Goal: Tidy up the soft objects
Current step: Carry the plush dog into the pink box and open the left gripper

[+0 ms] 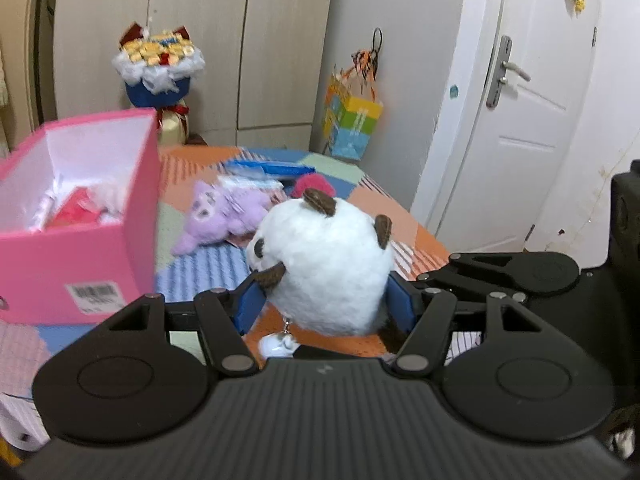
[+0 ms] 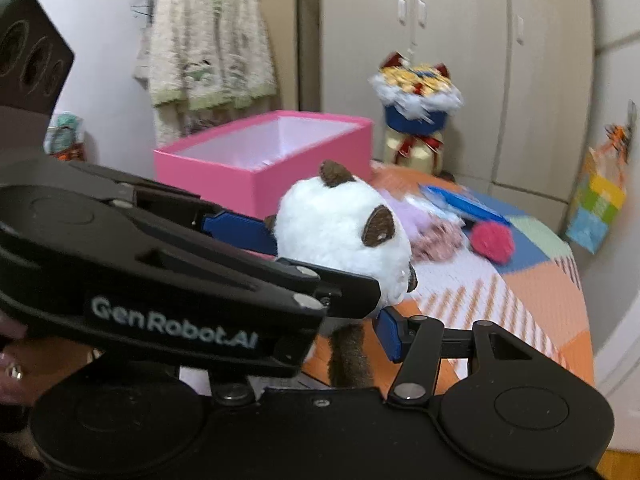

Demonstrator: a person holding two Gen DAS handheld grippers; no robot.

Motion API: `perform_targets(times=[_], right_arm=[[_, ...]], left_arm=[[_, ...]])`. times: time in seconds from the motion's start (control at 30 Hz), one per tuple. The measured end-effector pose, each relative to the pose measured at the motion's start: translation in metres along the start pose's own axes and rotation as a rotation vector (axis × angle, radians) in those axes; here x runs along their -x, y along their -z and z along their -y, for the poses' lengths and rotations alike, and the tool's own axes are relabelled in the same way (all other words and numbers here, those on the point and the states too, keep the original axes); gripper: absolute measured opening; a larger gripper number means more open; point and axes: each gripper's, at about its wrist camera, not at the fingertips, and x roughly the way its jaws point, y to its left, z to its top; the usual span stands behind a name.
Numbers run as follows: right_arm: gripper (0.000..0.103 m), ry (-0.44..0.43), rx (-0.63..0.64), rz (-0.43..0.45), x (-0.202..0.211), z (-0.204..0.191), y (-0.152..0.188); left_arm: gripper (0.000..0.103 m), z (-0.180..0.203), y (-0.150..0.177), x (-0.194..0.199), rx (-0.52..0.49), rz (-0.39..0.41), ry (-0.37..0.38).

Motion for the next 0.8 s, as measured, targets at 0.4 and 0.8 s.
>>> perform_targets(times=[0.4,0.8], right_arm=[[0.06,-0.142,0.049,0.046,-0.015,-0.024,-0.086],[0.06,-0.285,0.006,0.03,-0.092,-0.031,-0.148]], left_arm=[[0.063,-0.043,-0.061,0.047,-0.021,0.091,-0.119],[0.063,-0.12,-0.112,0.031,0.055,0.117,-0.244]])
